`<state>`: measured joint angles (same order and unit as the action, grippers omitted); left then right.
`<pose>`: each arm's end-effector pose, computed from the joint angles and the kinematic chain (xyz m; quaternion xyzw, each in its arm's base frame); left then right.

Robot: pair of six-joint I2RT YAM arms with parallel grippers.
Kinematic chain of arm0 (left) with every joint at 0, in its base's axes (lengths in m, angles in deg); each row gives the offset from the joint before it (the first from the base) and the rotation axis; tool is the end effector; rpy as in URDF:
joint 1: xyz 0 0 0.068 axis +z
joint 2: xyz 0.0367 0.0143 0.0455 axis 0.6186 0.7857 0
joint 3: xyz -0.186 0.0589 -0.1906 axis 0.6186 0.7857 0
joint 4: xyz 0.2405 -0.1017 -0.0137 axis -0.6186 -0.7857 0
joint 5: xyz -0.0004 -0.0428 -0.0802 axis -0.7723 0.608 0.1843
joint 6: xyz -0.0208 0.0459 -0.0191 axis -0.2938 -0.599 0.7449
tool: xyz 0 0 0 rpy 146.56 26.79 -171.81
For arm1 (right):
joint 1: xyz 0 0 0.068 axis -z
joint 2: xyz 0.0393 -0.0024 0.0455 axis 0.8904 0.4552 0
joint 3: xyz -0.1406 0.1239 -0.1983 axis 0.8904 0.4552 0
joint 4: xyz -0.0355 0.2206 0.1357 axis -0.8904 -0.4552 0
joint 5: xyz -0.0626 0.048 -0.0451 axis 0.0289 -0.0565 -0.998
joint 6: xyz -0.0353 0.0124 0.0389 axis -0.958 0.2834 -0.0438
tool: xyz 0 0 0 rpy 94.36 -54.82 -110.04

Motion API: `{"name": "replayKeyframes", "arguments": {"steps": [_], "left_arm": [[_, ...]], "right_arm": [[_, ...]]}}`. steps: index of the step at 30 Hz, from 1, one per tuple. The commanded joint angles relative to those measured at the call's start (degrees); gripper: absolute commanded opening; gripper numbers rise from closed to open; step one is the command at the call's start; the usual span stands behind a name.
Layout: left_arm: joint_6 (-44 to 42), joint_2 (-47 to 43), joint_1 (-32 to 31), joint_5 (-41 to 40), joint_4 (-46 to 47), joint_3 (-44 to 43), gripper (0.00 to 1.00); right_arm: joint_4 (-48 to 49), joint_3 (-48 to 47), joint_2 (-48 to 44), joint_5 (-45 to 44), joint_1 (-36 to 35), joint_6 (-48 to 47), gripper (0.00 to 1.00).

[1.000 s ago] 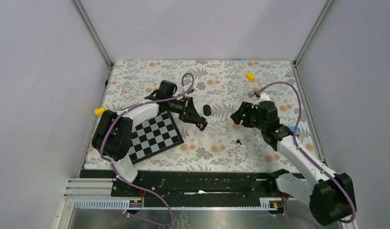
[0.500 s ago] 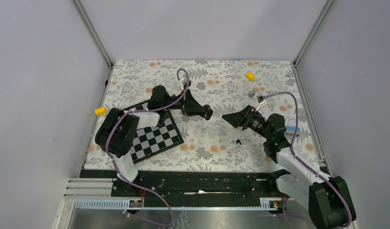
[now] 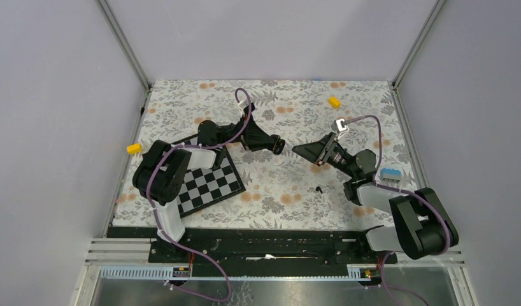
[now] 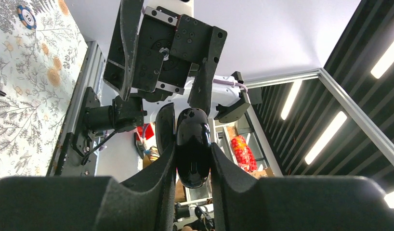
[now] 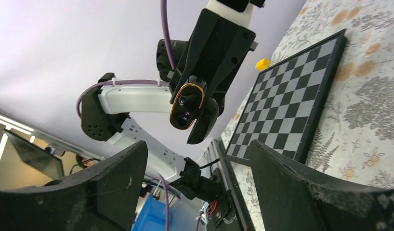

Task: Insert the wireless bluetooth earbuds into the charging case
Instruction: Pass from the left arm to the right

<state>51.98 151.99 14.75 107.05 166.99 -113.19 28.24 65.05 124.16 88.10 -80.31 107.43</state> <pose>0.3151 -0.1722 0.2399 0.0405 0.6368 -0.7698 0.0189 0.2169 0.0928 0.2398 -0.0377 0.5956 0.6788 0.4278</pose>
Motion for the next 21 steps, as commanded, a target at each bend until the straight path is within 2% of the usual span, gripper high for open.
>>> {"name": "replayKeyframes", "arguments": {"steps": [1,11,13,17,21], "left_arm": [[1.8,-1.66,-0.18,-1.51,8.43,-1.98,0.0],[2.42,-2.35,-0.62,-2.31,8.43,-2.15,0.0],[2.46,-2.18,-0.64,-2.34,8.43,-2.05,0.0],[2.43,-2.38,-0.71,-2.38,8.43,-1.69,0.0],[2.42,-2.53,-0.68,-2.43,8.43,-1.86,0.0]], "right_arm": [[15.04,-2.4,3.28,4.01,-1.06,5.04,0.83],[17.92,-7.68,10.72,4.78,-6.04,4.76,0.79],[17.96,-8.9,11.95,4.96,-6.17,4.69,0.74],[18.01,-10.01,13.05,4.96,-6.17,4.42,0.56],[18.06,-10.09,13.97,4.73,-6.21,4.22,0.51]]}}
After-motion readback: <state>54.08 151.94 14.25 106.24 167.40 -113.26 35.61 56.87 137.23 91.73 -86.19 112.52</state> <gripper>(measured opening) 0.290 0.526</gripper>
